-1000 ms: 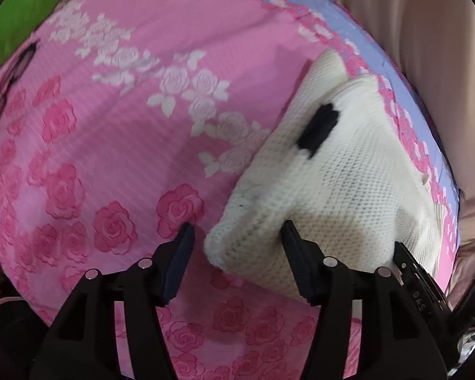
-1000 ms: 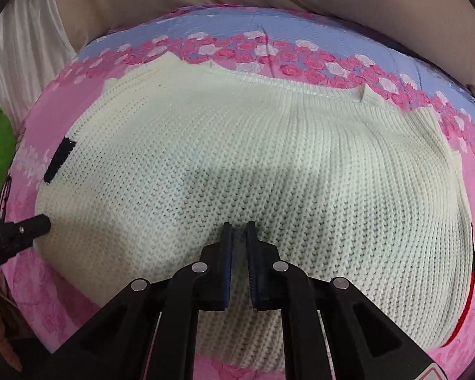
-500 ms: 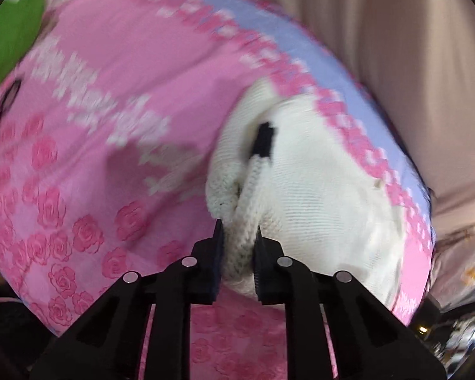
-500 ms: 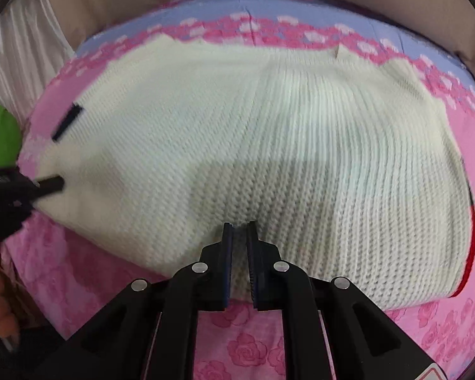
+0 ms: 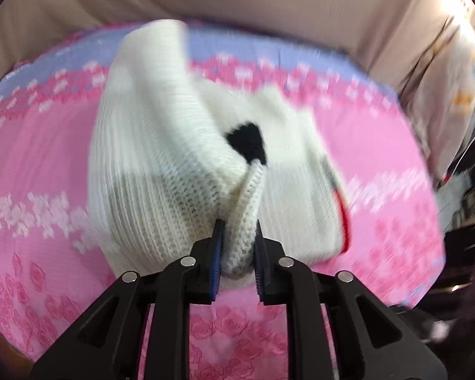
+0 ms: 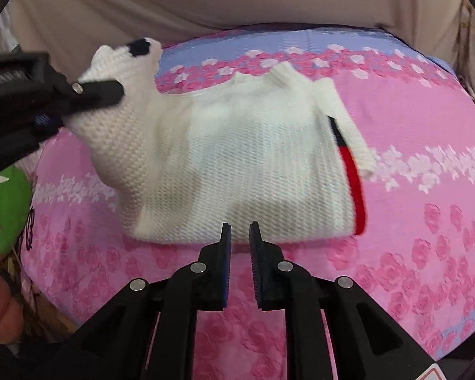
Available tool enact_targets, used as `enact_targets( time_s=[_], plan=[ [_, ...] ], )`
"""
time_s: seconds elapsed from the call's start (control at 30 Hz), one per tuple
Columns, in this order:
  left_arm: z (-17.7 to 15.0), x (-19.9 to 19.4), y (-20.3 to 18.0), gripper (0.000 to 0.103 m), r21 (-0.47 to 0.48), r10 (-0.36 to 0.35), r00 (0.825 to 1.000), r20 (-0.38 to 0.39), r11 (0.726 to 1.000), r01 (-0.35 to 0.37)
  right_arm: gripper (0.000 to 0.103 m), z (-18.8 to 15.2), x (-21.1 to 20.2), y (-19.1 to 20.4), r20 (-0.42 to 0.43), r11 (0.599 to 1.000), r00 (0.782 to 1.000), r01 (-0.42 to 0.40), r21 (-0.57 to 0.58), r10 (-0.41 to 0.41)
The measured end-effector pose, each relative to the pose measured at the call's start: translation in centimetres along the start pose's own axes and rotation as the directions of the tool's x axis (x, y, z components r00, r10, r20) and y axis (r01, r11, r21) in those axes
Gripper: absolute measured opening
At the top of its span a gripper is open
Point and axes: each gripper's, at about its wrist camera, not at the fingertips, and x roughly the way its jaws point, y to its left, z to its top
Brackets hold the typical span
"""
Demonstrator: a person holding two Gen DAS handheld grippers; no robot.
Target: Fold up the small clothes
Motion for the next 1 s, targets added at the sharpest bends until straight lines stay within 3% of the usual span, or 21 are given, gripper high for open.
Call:
enact_targets(
  time_s=[0.07, 0.13, 0.17, 0.2, 0.3, 0.4, 0.6, 0.7, 0.8, 0.87, 0.9, 1.0],
  plan=[
    [-1.4, 0.2, 0.5, 0.022, -0.014, -0.009, 1.0, 0.007, 1.0, 0.009, 0.014, -0.9, -0.7, -1.9, -0.006, 0.999, 1.0, 0.019, 0.045, -0.018],
    [-2.8, -1.6, 1.4, 0.038, -0.018, 0.006, 0.998, 0.06, 1.0, -0.005, 0.016, -1.5, -1.4, -3.2, -0.007, 0.997, 1.0, 0.026, 0.076, -0.025],
    [-3.3, -2.3, 1.8, 0.054, -0.018, 0.024, 0.997, 0.068, 1.0, -0.023, 0.018, -1.7, -1.7, -3.5, -0.006, 0.996, 1.0, 0.025, 0.082, -0.024],
    [-3.8, -2.9, 2.4, 0.062, -0.02, 0.042, 0.997, 0.071, 0.999, -0.041, 0.025, -1.7, -2.1, -3.5, 0.003, 0.996, 1.0, 0.023, 0.086, -0.024],
    [-5.7, -3.3, 4.9, 0.065, -0.014, 0.134, 0.99, 0.051, 0.991, -0.134, 0.056, -1.1, -3.0, -3.0, 0.037, 0.996, 0.999, -0.018, 0.092, 0.015],
    [-6.6, -1.8, 7.1, 0.065, -0.026, 0.195, 0.981, -0.002, 0.98, -0.195, 0.071, 0.5, -2.9, -1.0, 0.058, 0.993, 0.994, -0.092, 0.073, 0.087],
    [-7.0, 0.4, 9.2, 0.067, -0.066, 0.206, 0.978, -0.029, 0.976, -0.207, 0.075, 4.5, 1.9, 4.1, -0.039, 0.984, 0.983, -0.178, 0.024, 0.179],
    [-6.6, 0.7, 9.4, 0.067, -0.075, 0.168, 0.985, -0.025, 0.983, -0.17, 0.077, 5.6, 5.0, 5.9, -0.104, 0.988, 0.983, -0.153, 0.02, 0.154],
    [-6.1, 0.9, 9.2, 0.066, -0.08, 0.164, 0.986, -0.007, 0.983, -0.164, 0.073, 5.8, 8.0, 6.1, -0.159, 0.986, 0.975, -0.14, 0.09, 0.153],
    [-5.6, 1.2, 8.8, 0.062, -0.075, 0.167, 0.986, -0.005, 0.983, -0.167, 0.042, 5.9, 8.8, 5.6, -0.177, 0.966, 0.958, -0.195, 0.17, 0.225],
    [-5.2, 1.6, 8.7, 0.051, -0.069, 0.162, 0.987, -0.015, 0.984, -0.163, 0.021, 5.9, 8.8, 5.5, -0.175, 0.954, 0.95, -0.222, 0.201, 0.258],
    [-4.3, 2.3, 8.6, 0.031, -0.074, 0.136, 0.989, -0.06, 0.987, -0.14, 0.014, 7.0, 6.0, 5.1, -0.088, 0.939, 0.951, -0.273, 0.211, 0.297]
  ],
)
